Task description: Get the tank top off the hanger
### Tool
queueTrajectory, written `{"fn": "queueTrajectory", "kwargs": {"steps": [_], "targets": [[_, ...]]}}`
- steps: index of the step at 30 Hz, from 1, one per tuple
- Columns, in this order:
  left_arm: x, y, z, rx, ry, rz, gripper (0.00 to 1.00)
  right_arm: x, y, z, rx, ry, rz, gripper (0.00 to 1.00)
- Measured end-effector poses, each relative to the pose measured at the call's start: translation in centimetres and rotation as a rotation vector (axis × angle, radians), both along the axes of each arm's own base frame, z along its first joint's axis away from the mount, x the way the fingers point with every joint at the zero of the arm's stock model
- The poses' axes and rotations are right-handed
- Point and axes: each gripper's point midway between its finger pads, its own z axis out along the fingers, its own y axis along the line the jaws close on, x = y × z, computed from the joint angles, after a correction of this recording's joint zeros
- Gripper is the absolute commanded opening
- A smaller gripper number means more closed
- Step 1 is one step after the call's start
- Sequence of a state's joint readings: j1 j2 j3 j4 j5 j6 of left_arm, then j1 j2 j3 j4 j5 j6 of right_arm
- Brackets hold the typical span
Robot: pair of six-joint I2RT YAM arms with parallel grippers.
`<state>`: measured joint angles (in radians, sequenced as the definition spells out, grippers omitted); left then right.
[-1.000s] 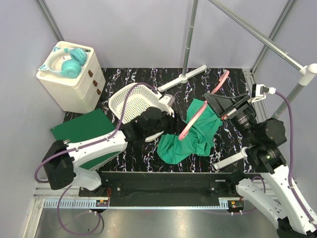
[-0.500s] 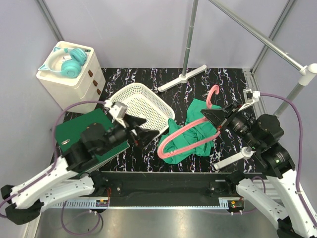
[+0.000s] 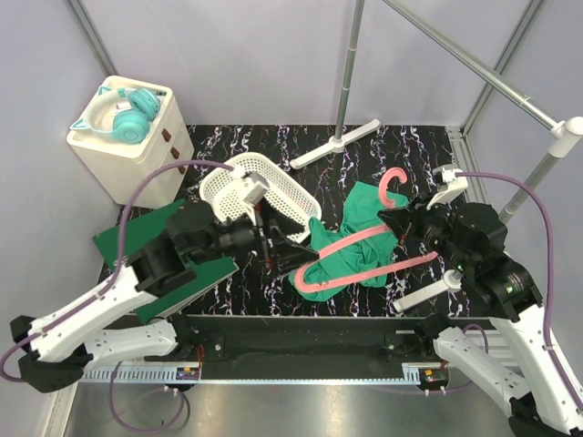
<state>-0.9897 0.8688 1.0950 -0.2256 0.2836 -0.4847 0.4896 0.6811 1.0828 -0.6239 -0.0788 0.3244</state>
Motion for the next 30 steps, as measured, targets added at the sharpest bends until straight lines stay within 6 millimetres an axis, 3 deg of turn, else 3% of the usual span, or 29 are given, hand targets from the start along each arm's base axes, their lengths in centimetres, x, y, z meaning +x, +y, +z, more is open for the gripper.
{"fn": "queueTrajectory", "kwargs": {"steps": [2,5,8,9,11,12,14,17,18,20,21,22,25,30], "targets": [[-0.2,-1.3,-2.1,0.06,0.046,-0.033,0.94,0.1,-0.4,-0.2,-0.016,0.001,-0.019,0.0],[-1.0,-2.1,-3.5,0.099,0.078,-0.07,0.85,0.2,-0.9,-0.2,-0.025,-0.01,-0.04,0.0],[-1.9,-2.5,-3.6,0.1,0.081,-0.101,0.55,0.2,-1.3,0.0,-0.028,-0.017,-0.063,0.0],[-2.1,-2.6,-3.6,0.101,0.081,-0.109,0.4,0.2,-1.4,0.0,-0.029,-0.019,-0.067,0.0],[-2.4,-2.8,-3.8,0.107,0.086,-0.121,0.28,0.3,-1.5,0.0,-0.03,-0.02,-0.073,0.0],[-2.3,-2.9,-4.0,0.113,0.086,-0.123,0.16,0.3,-1.5,0.0,-0.03,-0.019,-0.075,0.01],[-2.2,-3.3,-4.7,0.135,0.097,-0.123,0.01,0.3,-1.6,0.0,-0.028,-0.018,-0.08,0.02],[-1.2,-3.5,-6.3,0.206,0.11,-0.086,0.0,0.4,-2.3,-0.4,-0.048,-0.007,-0.11,0.26],[-0.9,-3.5,-6.4,0.22,0.109,-0.074,0.0,0.3,-2.5,-0.6,-0.052,0.0,-0.12,0.44],[-0.5,-3.4,-6.2,0.232,0.094,-0.051,0.0,0.2,-2.4,-0.6,-0.031,0.01,-0.121,0.61],[-0.1,-3.3,-6.2,0.24,0.085,-0.028,0.0,0.0,-2.2,-0.3,-0.02,0.006,-0.109,0.77],[0.5,-3.1,-6.3,0.248,0.077,0.005,0.0,-0.2,-2.0,-0.1,-0.006,0.006,-0.101,0.83],[3.3,-1.8,-6.7,0.274,0.062,0.128,0.0,-0.9,-2.2,1.0,0.025,-0.009,-0.097,1.0],[8.5,0.9,-4.9,0.258,0.027,0.329,0.0,-3.1,-3.4,4.5,0.083,-0.083,-0.102,1.0]]}}
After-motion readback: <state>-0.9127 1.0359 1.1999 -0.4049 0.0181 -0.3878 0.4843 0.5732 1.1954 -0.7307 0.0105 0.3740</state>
